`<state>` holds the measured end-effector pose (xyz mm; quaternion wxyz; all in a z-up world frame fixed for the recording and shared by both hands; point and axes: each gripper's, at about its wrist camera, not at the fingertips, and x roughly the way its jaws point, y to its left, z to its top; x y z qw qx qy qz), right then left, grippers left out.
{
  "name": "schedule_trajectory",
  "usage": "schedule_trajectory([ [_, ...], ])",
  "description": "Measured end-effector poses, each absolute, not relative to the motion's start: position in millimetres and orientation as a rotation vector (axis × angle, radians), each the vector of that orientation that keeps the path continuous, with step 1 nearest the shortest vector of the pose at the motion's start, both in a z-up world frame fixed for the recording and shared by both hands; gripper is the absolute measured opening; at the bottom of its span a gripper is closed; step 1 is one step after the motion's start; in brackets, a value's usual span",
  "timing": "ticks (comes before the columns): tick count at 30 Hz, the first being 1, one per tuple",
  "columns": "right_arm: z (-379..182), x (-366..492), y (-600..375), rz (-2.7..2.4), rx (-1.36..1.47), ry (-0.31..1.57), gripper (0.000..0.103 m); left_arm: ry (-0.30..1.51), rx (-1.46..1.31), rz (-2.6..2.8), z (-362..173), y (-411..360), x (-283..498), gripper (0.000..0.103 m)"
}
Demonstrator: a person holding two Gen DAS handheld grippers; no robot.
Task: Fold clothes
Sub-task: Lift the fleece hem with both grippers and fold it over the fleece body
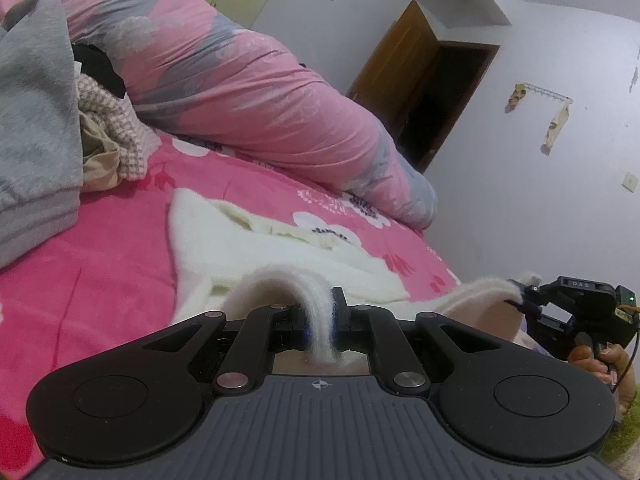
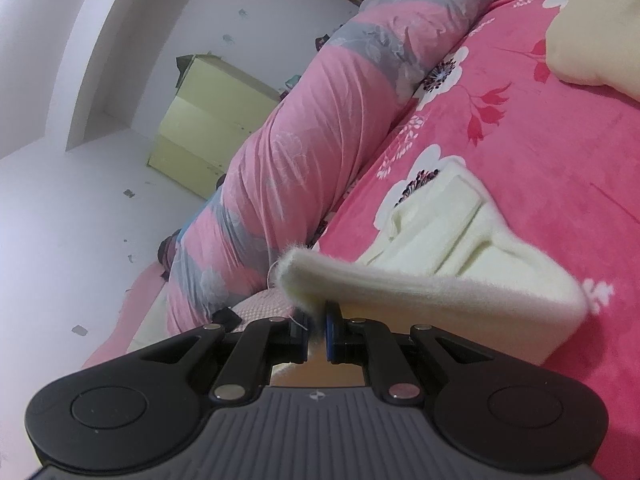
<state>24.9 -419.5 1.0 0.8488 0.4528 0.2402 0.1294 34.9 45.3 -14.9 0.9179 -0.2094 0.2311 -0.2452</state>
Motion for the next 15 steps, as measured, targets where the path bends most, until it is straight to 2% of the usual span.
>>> schedule_trajectory([
  [15, 2, 81, -418, 0.250, 0.921, 0.518, 0.008, 0.453, -0.424, -0.487, -17, 45, 79, 0.007],
])
